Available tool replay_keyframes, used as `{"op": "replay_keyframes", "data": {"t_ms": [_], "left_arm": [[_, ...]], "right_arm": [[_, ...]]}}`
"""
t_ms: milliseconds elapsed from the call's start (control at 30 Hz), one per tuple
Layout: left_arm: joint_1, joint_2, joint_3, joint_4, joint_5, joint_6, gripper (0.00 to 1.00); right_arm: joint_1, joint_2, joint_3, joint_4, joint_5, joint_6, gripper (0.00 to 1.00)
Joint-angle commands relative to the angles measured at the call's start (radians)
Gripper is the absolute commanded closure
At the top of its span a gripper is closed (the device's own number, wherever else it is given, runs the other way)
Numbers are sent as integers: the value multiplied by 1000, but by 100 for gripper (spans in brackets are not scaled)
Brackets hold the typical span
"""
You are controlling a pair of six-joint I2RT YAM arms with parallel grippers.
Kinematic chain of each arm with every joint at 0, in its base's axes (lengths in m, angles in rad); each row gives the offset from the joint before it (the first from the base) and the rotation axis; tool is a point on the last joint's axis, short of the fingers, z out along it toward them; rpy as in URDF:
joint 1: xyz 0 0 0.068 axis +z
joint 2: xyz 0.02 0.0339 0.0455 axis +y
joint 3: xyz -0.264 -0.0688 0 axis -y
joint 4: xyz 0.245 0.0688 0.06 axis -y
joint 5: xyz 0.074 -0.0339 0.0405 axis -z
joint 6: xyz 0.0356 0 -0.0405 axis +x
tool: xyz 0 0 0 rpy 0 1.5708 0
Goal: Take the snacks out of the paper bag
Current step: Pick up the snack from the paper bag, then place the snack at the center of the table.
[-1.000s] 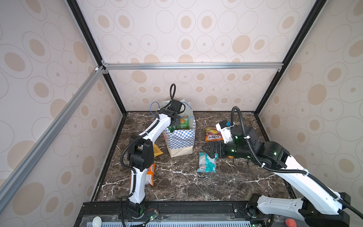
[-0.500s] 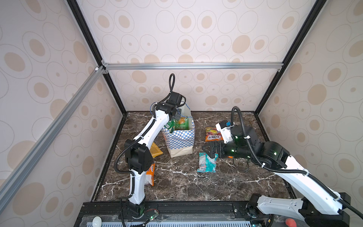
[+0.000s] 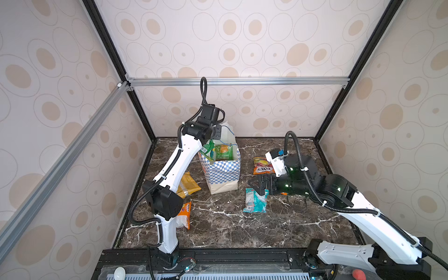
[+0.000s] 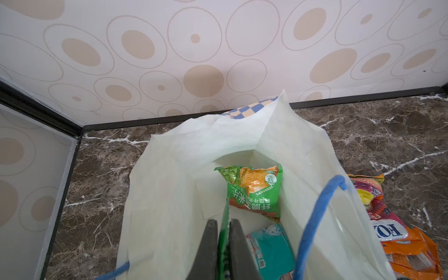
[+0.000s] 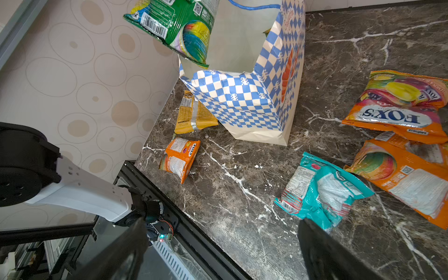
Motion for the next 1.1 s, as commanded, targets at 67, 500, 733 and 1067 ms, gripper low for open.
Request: {"op": "replay_keyframes", "data": {"t_ms": [67, 500, 733, 1067], "left_arm": [[-5, -99, 130, 16, -4, -4, 100], [-29, -429, -112, 302, 372, -149, 100], [-96, -658, -472, 486, 490, -287, 100], [-262, -905, -1067, 659, 383, -457, 100]], "right_arm": [[8, 2, 15, 13, 4, 3, 0], [-6, 21, 46, 12, 135, -67, 0], [-90, 66, 64, 26, 105, -102, 0], [-121, 27, 15, 37, 96, -115, 0]]}}
